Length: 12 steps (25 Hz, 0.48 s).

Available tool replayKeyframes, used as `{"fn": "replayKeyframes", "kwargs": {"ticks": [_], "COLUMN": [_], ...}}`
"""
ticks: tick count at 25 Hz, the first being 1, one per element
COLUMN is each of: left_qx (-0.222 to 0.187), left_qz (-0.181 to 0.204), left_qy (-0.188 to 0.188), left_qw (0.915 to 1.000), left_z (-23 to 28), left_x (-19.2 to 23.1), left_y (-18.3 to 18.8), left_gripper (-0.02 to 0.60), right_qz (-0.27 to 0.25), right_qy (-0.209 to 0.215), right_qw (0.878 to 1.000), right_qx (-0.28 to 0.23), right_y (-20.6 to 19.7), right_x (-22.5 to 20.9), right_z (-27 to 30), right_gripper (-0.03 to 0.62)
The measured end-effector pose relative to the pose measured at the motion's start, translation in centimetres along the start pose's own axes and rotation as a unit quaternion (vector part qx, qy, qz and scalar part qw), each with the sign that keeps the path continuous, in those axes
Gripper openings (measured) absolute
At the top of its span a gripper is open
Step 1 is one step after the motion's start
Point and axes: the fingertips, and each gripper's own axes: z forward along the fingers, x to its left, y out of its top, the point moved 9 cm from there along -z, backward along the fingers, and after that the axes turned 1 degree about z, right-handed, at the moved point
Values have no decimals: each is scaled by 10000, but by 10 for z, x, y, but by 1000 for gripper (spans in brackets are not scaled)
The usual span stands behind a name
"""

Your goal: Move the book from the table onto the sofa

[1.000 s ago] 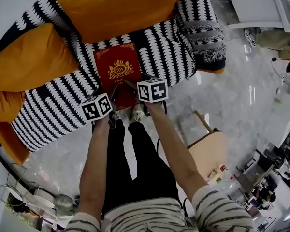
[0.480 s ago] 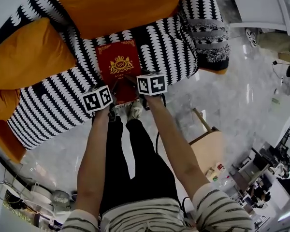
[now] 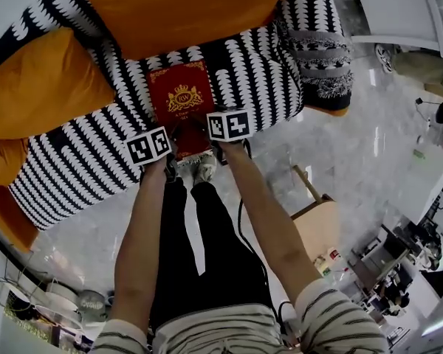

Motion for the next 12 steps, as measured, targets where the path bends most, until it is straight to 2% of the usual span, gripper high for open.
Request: {"fn": "replayKeyframes", "kwargs": {"ticks": [6,12], "left_qx": [37,180], "left_qz": [-29,19], "left_qy": [-9,89], "left_qw": [10000,9998], "left_z": [-1,28], "left_x": [6,12], "left_y": [8,7], "left_gripper": [301,301], "right_qz": [58,158], "right_qy": [-50,-76], "right_qw": [10000,9997], "right_qx": [29,157], "right_y": [6,2], "right_x": [5,-17], "right_z": [5,25], "right_gripper": [327,327]}}
